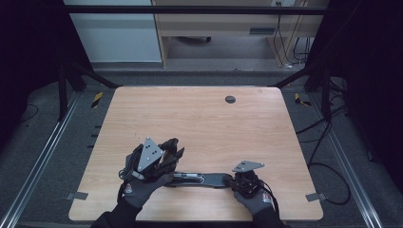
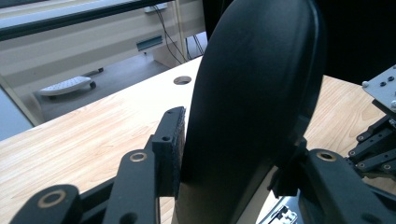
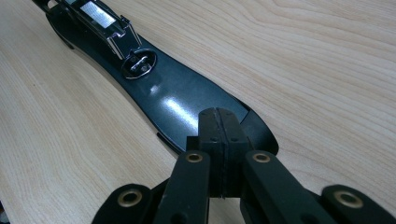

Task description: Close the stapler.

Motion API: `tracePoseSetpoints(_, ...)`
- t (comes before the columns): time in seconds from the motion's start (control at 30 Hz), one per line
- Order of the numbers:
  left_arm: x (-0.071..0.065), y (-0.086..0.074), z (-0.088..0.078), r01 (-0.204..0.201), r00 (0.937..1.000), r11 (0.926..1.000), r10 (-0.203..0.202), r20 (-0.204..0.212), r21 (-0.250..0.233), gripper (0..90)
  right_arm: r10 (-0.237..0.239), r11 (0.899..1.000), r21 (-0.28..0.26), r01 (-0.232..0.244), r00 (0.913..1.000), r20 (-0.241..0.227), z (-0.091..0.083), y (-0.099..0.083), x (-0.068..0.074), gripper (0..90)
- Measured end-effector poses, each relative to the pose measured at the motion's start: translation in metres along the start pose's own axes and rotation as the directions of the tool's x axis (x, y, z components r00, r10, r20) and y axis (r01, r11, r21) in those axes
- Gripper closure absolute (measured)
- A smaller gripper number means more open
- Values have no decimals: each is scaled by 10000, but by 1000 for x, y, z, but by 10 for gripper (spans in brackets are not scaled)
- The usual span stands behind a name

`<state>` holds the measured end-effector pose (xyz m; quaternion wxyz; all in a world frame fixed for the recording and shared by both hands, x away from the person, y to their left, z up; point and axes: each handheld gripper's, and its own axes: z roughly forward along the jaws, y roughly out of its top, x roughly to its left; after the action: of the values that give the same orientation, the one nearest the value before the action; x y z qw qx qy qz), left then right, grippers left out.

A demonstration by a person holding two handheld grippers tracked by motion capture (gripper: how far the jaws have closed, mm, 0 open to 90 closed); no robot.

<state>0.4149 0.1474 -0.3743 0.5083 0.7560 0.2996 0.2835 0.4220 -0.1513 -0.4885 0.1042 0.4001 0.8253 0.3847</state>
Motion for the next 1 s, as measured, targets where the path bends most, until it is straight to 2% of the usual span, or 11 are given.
tracePoseSetpoints(0.47, -11, 1, 14, -332, 9990, 9993, 327, 289, 160, 535, -46, 10000, -35, 46, 10000, -17, 0, 0, 0, 900)
tracePoseSetpoints(0.77, -17, 0, 24, -477, 9971, 9983, 455, 612, 340, 535, -23, 10000, -33, 23, 10000, -3, 0, 0, 0, 900)
tracePoseSetpoints(1.0, -30, -1, 34, -1150, 9911, 9916, 1106, 740, 586, 539, -62, 10000, 9, 62, 10000, -18, 0, 0, 1, 900)
